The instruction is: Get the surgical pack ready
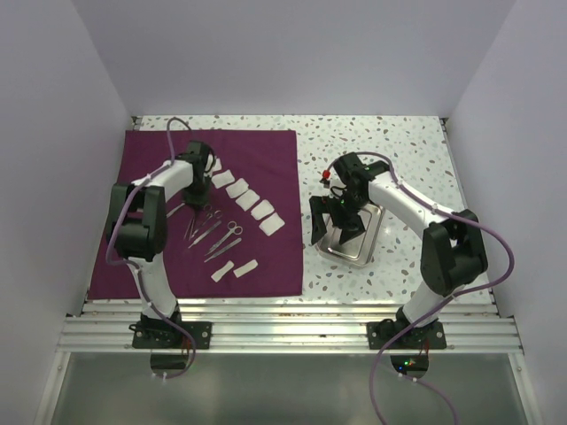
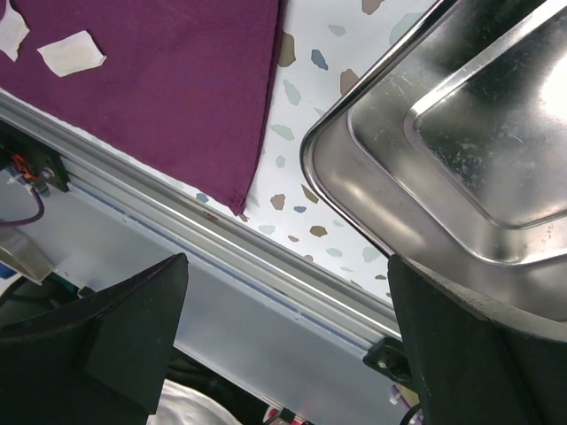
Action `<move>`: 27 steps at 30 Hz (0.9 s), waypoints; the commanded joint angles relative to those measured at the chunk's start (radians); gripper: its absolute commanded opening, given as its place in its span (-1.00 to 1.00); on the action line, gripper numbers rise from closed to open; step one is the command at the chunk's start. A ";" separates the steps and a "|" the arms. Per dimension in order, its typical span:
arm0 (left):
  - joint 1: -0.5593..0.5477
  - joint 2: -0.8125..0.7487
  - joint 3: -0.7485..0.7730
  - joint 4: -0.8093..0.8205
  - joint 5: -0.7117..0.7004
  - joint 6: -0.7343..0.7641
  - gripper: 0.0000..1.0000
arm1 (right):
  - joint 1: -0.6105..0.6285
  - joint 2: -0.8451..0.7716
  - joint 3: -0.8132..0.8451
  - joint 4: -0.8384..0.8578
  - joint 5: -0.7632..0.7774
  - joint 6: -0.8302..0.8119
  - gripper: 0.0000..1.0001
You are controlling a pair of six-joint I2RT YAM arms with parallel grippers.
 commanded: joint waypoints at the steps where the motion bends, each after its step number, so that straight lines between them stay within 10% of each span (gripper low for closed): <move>1: 0.014 -0.026 0.065 -0.052 -0.031 -0.053 -1.00 | 0.001 -0.005 0.045 0.011 -0.049 0.027 0.98; 9: 0.006 -0.257 0.116 -0.098 0.182 -0.259 -1.00 | 0.001 -0.011 0.055 0.207 -0.211 0.097 0.91; 16: -0.035 -0.515 -0.253 0.377 0.908 -0.553 -1.00 | 0.054 -0.053 -0.087 0.823 -0.416 0.393 0.81; 27: -0.167 -0.650 -0.491 0.780 1.038 -0.926 -1.00 | 0.100 0.026 -0.162 1.256 -0.517 0.631 0.77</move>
